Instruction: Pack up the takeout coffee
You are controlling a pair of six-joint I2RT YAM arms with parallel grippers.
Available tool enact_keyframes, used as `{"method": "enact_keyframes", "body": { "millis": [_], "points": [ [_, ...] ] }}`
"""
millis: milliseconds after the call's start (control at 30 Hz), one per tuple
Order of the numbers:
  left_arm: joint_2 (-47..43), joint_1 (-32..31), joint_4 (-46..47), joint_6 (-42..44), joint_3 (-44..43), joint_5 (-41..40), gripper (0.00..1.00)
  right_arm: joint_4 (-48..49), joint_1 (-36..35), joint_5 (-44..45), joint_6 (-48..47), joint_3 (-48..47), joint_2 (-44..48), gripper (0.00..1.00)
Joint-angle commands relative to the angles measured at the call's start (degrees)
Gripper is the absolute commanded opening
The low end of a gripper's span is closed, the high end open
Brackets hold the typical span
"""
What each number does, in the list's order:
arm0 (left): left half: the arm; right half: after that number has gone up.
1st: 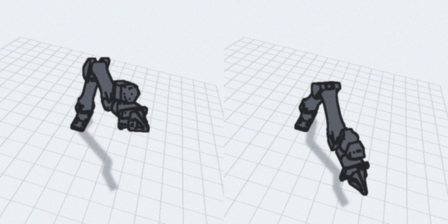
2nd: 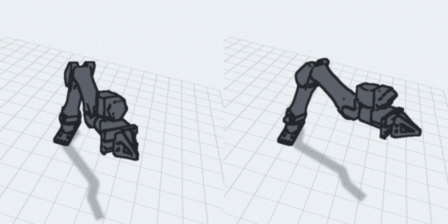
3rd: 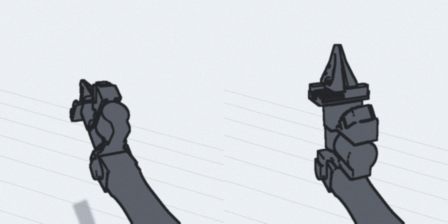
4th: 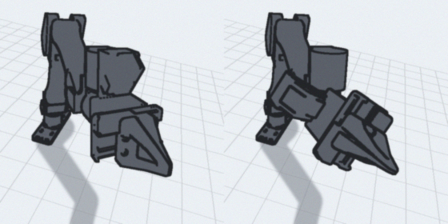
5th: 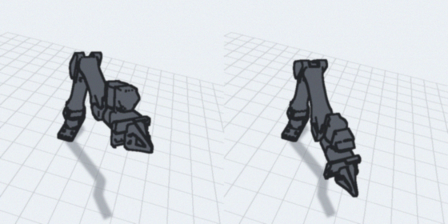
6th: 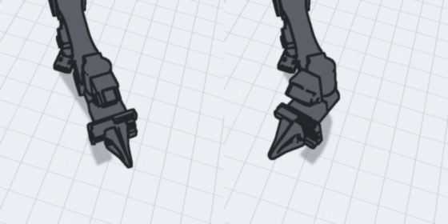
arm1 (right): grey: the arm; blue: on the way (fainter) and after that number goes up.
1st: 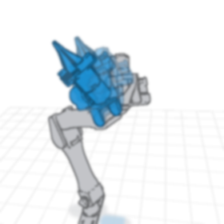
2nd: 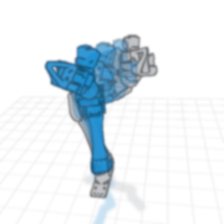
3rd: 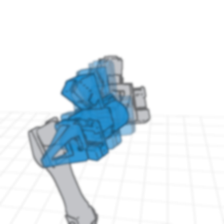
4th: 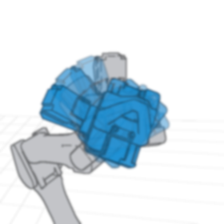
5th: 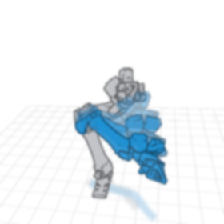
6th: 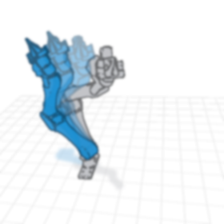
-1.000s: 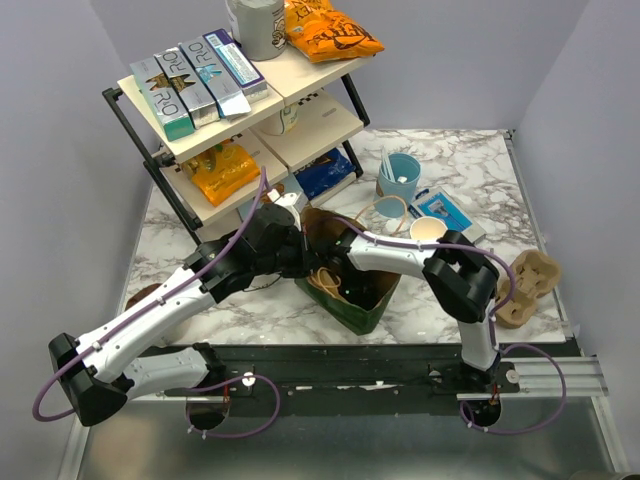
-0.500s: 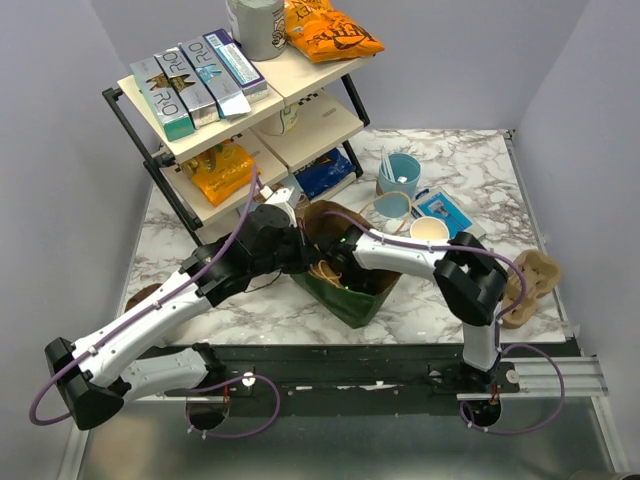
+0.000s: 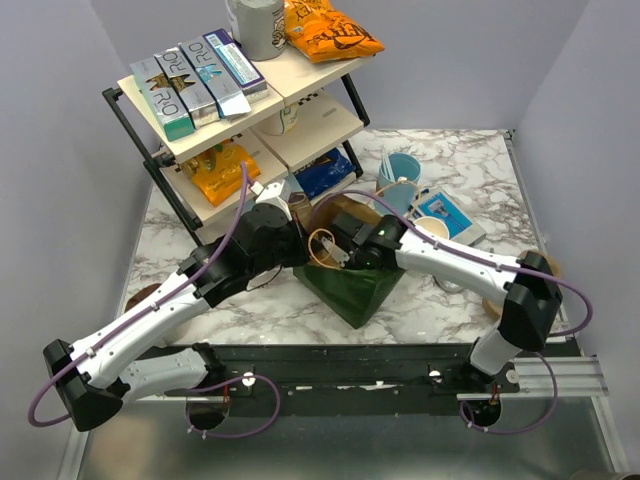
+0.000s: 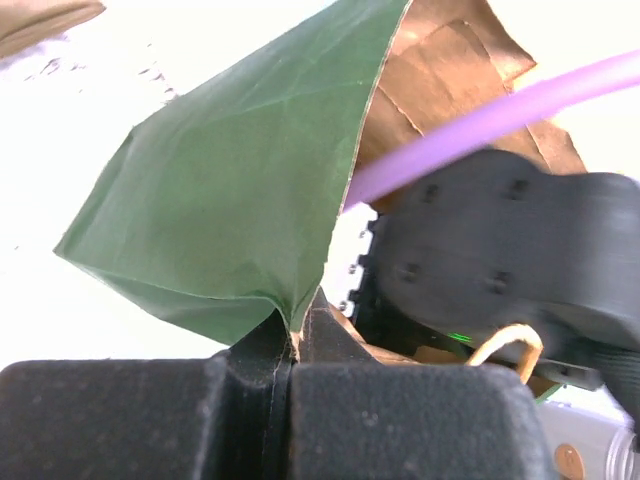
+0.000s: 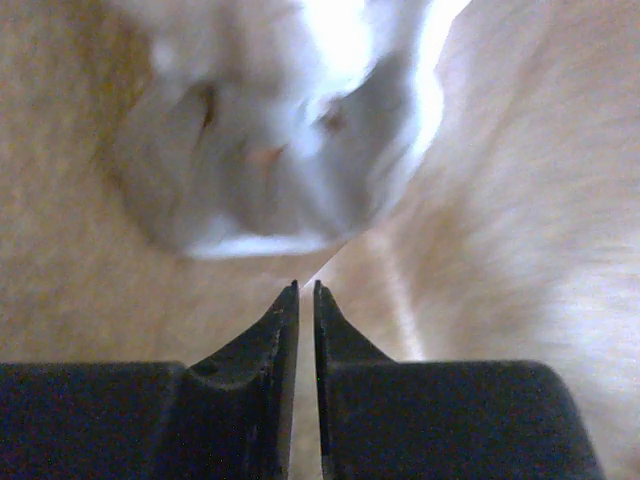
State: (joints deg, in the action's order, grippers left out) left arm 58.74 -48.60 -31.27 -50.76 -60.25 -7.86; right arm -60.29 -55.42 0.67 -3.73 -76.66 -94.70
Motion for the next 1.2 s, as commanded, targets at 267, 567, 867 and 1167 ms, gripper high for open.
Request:
{"method": "enact_keyframes", "body": {
  "millis": [267, 567, 867, 1167],
  "points": [
    [-0.47, 0.35, 2.70, 3.57, 0.92, 0.47, 0.00, 20.72, -0.92, 14.27, 5.31, -3.67, 19.71, 0.46],
    [0.23, 0.35, 5.33, 4.53, 0.57, 4.51, 0.00, 22.86, -1.01, 8.91, 5.31, -2.09, 21.31, 0.47],
    [-0.99, 0.26, 10.34, 12.00, 3.73, 12.95, 0.00, 40.66, -0.92, 0.68, 0.40, 4.94, 35.62, 0.78],
    [-11.00, -1.76, 14.65, 21.66, 10.15, 13.75, 0.00, 53.34, -1.01, -10.52, -3.83, 9.60, 44.86, 1.00]
  ]
}}
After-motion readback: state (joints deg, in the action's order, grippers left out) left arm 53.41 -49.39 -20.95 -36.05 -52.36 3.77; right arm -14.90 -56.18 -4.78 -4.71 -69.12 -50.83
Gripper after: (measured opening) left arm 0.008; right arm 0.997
